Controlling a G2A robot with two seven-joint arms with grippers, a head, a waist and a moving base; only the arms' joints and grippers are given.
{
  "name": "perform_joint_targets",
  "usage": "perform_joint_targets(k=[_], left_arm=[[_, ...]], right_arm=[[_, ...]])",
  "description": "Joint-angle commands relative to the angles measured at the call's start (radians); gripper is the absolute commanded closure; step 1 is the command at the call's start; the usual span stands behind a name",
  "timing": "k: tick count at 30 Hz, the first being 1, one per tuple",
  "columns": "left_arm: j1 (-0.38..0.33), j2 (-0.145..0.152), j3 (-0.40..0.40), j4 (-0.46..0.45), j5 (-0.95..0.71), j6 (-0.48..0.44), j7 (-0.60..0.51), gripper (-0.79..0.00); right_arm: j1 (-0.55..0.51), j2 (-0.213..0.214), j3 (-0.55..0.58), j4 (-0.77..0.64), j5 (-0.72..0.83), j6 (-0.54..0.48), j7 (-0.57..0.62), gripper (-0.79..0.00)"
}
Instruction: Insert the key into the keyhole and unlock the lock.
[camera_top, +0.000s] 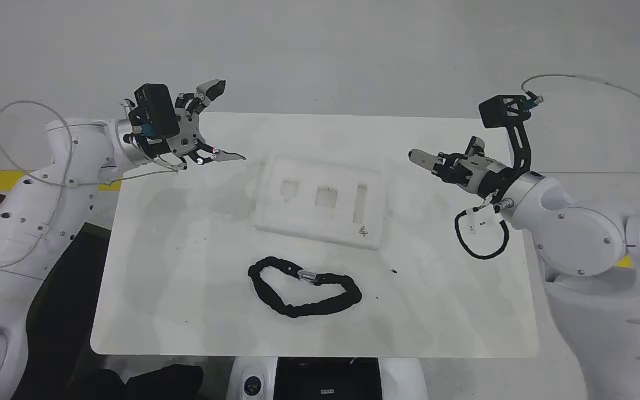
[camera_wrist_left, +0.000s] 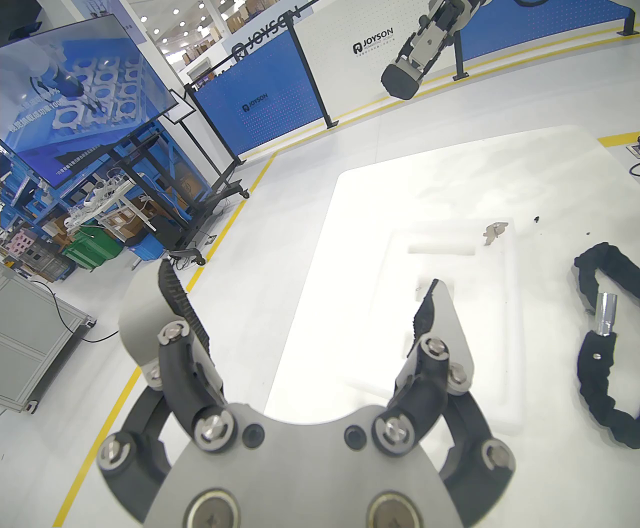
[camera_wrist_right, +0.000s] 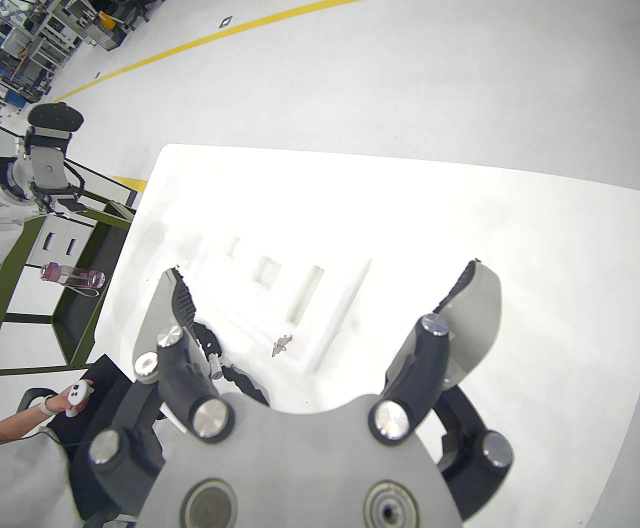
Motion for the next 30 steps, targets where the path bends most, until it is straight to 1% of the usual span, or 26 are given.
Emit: perform_joint_targets(k=[1,17,19,23,30], left_arm=[[0.000,0.000,0.000,0.000,0.000,0.000,0.000,-0.785],[0.000,0.000,0.000,0.000,0.000,0.000,0.000,-0.785],[0.000,0.000,0.000,0.000,0.000,0.000,0.000,-0.785],[0.000,0.000,0.000,0.000,0.000,0.000,0.000,-0.785],[0.000,0.000,0.000,0.000,0.000,0.000,0.000,-0.785]], right_arm=[[0.000,0.000,0.000,0.000,0.000,0.000,0.000,-0.784],[-0.010,-0.001,-0.007,0.006,0.014,-0.003,-0.003,-0.785],[-0.008,-0.004,-0.021,0.014,0.065,-0.008,0.009,-0.785],[0.013,-0.005,-0.066,0.024,0.063,0.024,0.066,-0.785],[0.053,-0.012,-0.179,0.036,0.045,0.083,0.144,-0.785]])
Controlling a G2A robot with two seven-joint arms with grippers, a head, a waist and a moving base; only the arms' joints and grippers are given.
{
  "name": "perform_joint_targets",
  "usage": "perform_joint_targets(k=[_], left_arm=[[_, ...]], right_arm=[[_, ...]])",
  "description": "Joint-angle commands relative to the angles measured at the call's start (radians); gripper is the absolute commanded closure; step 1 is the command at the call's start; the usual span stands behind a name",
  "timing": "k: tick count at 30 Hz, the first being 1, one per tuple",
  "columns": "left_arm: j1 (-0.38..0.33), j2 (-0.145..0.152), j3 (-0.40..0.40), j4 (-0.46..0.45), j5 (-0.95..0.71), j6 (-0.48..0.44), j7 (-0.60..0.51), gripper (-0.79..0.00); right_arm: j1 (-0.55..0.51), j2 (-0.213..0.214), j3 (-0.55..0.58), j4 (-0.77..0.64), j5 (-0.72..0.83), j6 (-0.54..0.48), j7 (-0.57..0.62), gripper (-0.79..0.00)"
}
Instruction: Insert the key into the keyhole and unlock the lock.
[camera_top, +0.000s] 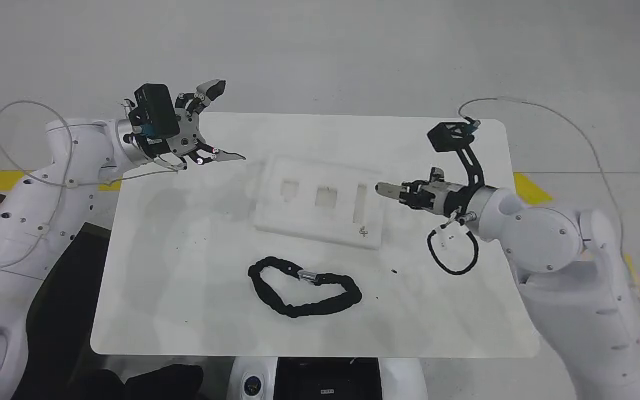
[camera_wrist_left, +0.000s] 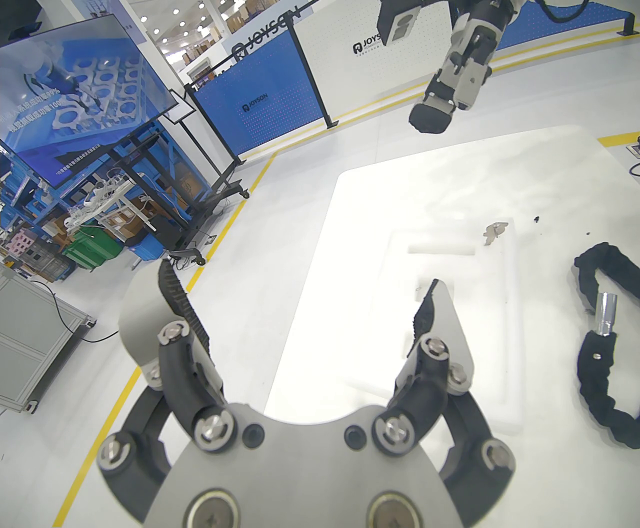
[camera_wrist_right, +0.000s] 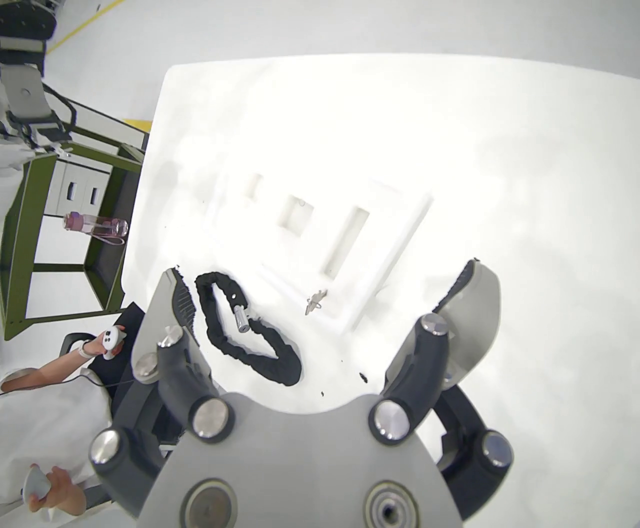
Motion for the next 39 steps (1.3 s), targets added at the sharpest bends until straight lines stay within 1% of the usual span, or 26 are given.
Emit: perform_joint_targets(k=[1,6,11,17,20,26,27,29,31,34,35,37,39], left_arm=[[0.000,0.000,0.000,0.000,0.000,0.000,0.000,-0.785],[0.000,0.000,0.000,0.000,0.000,0.000,0.000,-0.785],[0.000,0.000,0.000,0.000,0.000,0.000,0.000,-0.785],[0.000,0.000,0.000,0.000,0.000,0.000,0.000,-0.785],[0.000,0.000,0.000,0.000,0.000,0.000,0.000,-0.785],[0.000,0.000,0.000,0.000,0.000,0.000,0.000,-0.785],[0.000,0.000,0.000,0.000,0.000,0.000,0.000,-0.785],[0.000,0.000,0.000,0.000,0.000,0.000,0.000,-0.785],[0.000,0.000,0.000,0.000,0.000,0.000,0.000,-0.785],[0.000,0.000,0.000,0.000,0.000,0.000,0.000,-0.785],[0.000,0.000,0.000,0.000,0.000,0.000,0.000,-0.785],[0.000,0.000,0.000,0.000,0.000,0.000,0.000,-0.785],[0.000,0.000,0.000,0.000,0.000,0.000,0.000,-0.785]], right_arm=[[0.009,-0.002,-0.028,0.000,0.001,0.008,0.015,-0.785],[0.055,-0.013,-0.124,0.019,-0.020,0.021,0.052,-0.785],[0.116,-0.028,-0.224,0.067,-0.037,0.016,0.087,-0.785],[0.191,-0.052,-0.332,0.137,-0.028,0.064,0.135,-0.785],[0.220,-0.065,-0.375,0.171,-0.029,0.093,0.134,-0.785],[0.251,-0.083,-0.429,0.219,-0.034,0.144,0.141,-0.785],[0.256,-0.085,-0.436,0.225,-0.036,0.149,0.145,-0.770],[0.262,-0.089,-0.445,0.237,-0.038,0.164,0.150,-0.699],[0.268,-0.091,-0.452,0.249,-0.046,0.181,0.159,-0.686],[0.274,-0.094,-0.457,0.260,-0.053,0.200,0.175,-0.554],[0.275,-0.094,-0.458,0.263,-0.053,0.202,0.181,-0.526],[0.276,-0.095,-0.461,0.273,-0.058,0.205,0.186,-0.505],[0.277,-0.096,-0.460,0.284,-0.063,0.211,0.189,-0.428]])
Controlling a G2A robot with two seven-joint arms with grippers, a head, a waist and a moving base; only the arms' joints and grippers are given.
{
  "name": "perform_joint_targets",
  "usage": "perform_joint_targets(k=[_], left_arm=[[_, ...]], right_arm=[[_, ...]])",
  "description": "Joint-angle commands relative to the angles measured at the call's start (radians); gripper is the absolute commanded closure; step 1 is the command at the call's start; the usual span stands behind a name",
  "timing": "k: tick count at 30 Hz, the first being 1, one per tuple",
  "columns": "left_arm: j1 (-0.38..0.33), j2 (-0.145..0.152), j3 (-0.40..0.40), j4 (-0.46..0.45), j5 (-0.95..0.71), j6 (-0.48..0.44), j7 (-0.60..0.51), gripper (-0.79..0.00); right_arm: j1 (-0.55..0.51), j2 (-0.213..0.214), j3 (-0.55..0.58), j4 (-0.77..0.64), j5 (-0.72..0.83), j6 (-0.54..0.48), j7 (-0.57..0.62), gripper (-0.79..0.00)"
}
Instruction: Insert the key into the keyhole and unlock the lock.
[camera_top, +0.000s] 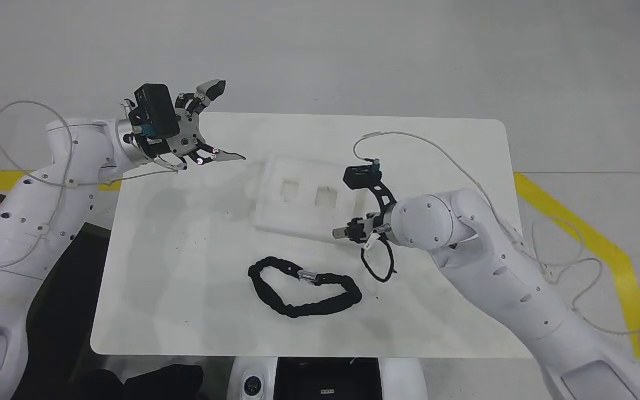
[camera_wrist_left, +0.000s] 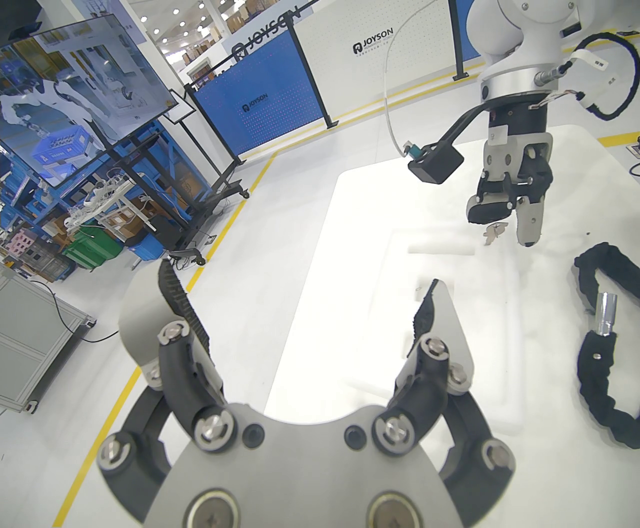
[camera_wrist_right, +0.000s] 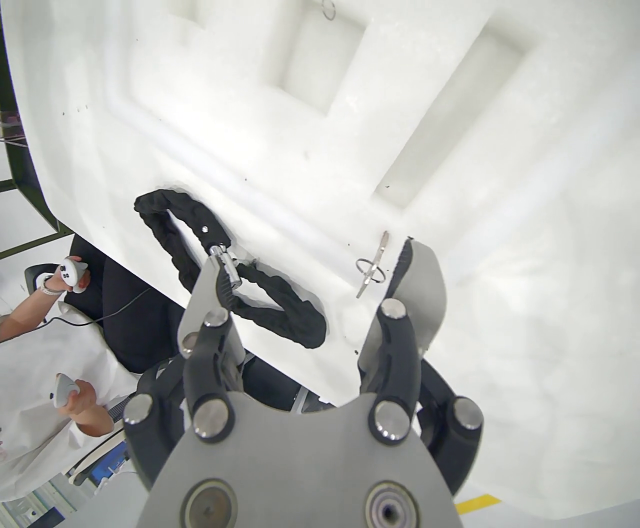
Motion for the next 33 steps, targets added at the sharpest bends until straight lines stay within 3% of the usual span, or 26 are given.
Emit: perform_joint_targets(k=[1,14,20,29,33], left_arm=[[0.000,0.000,0.000,0.000,0.000,0.000,0.000,-0.785],[0.000,0.000,0.000,0.000,0.000,0.000,0.000,-0.785],[0.000,0.000,0.000,0.000,0.000,0.000,0.000,-0.785],[0.000,0.000,0.000,0.000,0.000,0.000,0.000,-0.785],[0.000,0.000,0.000,0.000,0.000,0.000,0.000,-0.785]], right_arm=[[0.000,0.000,0.002,0.008,-0.008,0.006,0.002,-0.406],[0.001,0.002,-0.008,0.033,-0.068,0.009,0.040,-0.314],[0.004,0.002,-0.011,0.046,-0.081,0.006,0.042,-0.194],[0.011,0.000,-0.018,0.057,-0.097,0.008,0.040,-0.154],[0.017,-0.003,-0.026,0.063,-0.100,0.009,0.039,-0.062]])
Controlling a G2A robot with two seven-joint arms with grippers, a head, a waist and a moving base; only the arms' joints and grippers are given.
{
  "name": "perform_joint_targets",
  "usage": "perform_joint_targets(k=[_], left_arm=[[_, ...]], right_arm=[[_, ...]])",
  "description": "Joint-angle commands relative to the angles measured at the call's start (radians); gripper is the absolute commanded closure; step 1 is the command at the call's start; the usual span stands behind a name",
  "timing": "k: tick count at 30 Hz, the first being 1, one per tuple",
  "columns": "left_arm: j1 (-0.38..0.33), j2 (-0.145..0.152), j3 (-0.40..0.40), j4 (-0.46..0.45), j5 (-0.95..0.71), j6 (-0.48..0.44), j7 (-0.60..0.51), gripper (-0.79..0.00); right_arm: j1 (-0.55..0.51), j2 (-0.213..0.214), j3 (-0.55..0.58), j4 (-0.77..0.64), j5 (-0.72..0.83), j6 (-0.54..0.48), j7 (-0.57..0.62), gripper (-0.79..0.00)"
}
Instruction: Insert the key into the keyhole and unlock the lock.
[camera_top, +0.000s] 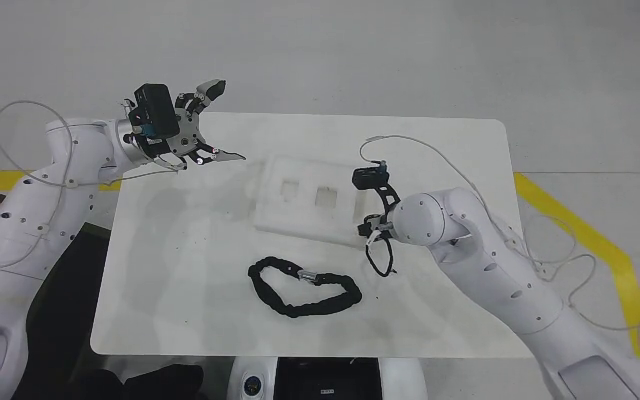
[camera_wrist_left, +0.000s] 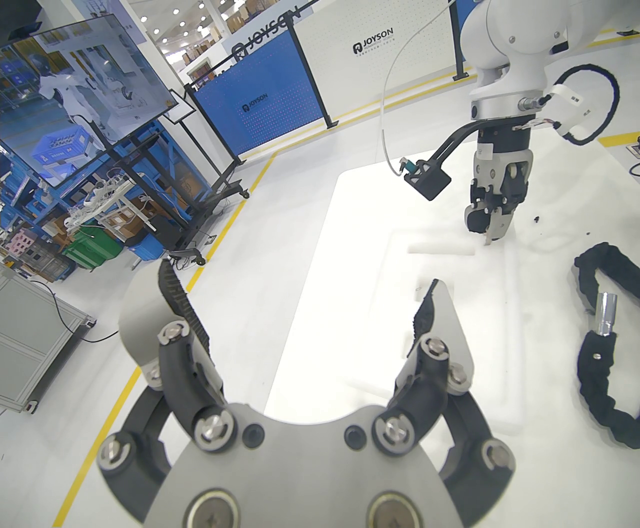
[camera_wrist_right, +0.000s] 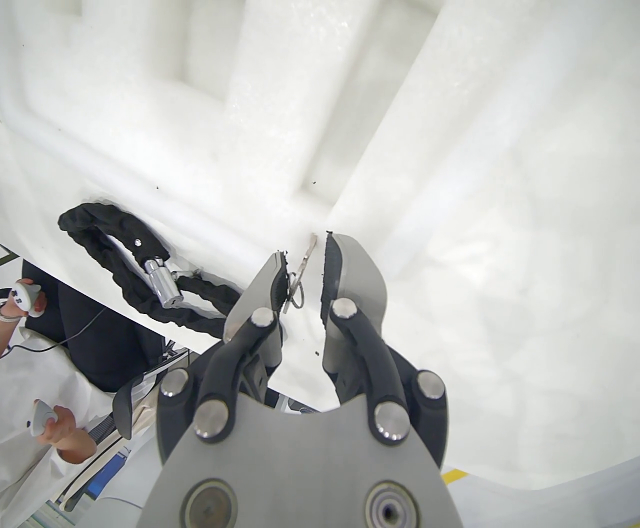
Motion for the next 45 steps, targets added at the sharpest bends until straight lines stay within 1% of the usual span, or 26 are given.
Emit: perform_joint_targets(k=[1,3,8,17,26,29,34,38,45], left_arm=[[0.000,0.000,0.000,0.000,0.000,0.000,0.000,-0.785],[0.000,0.000,0.000,0.000,0.000,0.000,0.000,-0.785],[0.000,0.000,0.000,0.000,0.000,0.000,0.000,-0.785],[0.000,0.000,0.000,0.000,0.000,0.000,0.000,-0.785],[0.000,0.000,0.000,0.000,0.000,0.000,0.000,-0.785],[0.000,0.000,0.000,0.000,0.000,0.000,0.000,-0.785],[0.000,0.000,0.000,0.000,0.000,0.000,0.000,-0.785],[0.000,0.000,0.000,0.000,0.000,0.000,0.000,-0.785],[0.000,0.000,0.000,0.000,0.000,0.000,0.000,-0.785]], right_arm=[[0.003,-0.001,-0.003,0.003,-0.004,0.002,-0.002,-0.037],[0.005,-0.002,-0.006,0.005,-0.008,0.002,-0.002,0.000],[0.009,-0.001,-0.005,0.004,-0.024,0.006,-0.006,0.000],[0.025,0.009,-0.002,-0.016,-0.109,-0.009,0.010,0.000],[0.037,0.017,0.008,-0.013,-0.220,-0.045,0.045,0.000],[0.038,0.017,0.025,-0.021,-0.237,-0.059,0.059,0.000],[0.028,0.019,0.055,-0.044,-0.315,-0.095,0.096,0.000],[0.007,0.017,0.108,-0.070,-0.285,-0.114,0.114,0.000],[-0.052,0.029,0.247,-0.155,-0.144,-0.141,0.141,0.000]])
